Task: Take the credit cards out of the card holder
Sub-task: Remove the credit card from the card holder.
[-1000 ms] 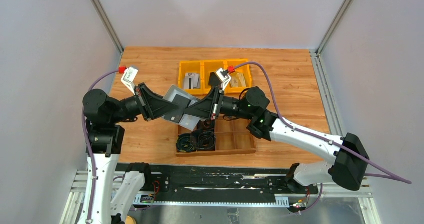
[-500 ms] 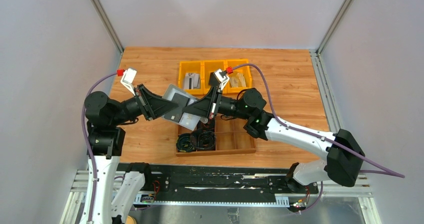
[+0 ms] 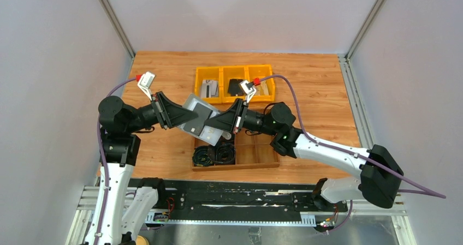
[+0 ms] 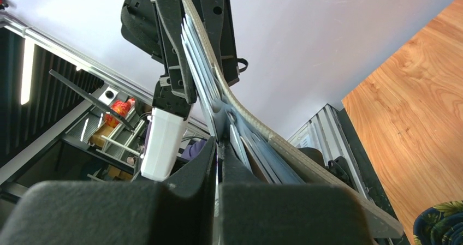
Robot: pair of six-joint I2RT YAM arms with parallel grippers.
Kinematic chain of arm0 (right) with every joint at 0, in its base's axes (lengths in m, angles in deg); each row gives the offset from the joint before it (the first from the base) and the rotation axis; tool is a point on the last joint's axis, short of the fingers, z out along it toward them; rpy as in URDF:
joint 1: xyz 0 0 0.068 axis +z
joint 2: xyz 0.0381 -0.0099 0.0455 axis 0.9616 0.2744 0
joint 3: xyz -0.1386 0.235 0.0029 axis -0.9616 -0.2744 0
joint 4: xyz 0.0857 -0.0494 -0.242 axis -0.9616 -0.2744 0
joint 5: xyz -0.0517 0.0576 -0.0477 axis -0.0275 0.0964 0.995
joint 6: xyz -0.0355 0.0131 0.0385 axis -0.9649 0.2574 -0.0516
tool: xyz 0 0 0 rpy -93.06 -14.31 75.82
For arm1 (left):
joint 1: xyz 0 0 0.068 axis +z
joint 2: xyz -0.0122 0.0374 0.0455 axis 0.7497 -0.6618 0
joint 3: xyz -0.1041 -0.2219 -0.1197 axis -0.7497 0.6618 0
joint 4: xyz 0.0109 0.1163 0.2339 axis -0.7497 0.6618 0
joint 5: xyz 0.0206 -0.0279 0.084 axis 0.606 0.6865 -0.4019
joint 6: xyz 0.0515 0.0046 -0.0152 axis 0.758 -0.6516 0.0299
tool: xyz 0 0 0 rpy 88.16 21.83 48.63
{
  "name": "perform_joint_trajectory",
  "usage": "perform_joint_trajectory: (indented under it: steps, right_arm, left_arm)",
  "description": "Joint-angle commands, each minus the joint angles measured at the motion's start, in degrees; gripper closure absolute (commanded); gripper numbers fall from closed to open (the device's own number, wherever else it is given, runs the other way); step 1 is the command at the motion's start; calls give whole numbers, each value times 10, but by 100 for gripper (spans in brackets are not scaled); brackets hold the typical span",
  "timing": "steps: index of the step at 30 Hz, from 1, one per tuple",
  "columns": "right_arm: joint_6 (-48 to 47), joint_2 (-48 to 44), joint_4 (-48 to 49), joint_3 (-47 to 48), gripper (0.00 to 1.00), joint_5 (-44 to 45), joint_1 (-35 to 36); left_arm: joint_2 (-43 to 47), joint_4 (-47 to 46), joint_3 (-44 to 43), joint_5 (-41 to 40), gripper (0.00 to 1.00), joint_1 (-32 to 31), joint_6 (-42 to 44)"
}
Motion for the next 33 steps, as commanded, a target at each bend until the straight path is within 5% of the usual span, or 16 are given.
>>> perform_joint_trajectory:
  steps: [1,12,16,22,29,33]
  right_arm:
    - [-1,-20,4,-20,100,5,-11]
    - [-8,-36,-11,-22,100,0,-13]
    - [-1,-14,-2,5,75,-12,-13]
    - [5,12,-1,31,64,-20,-13]
    - [12,36,4,54,62,-20,-13]
    - [24,41,27,47,72,-18,-13]
  left_arm:
    - [4,-67,-12,13,85,-3,-36]
    - [-1,-71,-21,8,85,-3,-45]
    - [2,-74,-13,6,86,-3,-46]
    - [6,-74,-9,8,89,-3,-45]
    - [11,-72,-2,10,89,-3,-45]
    - [12,-72,-4,10,87,-3,-50]
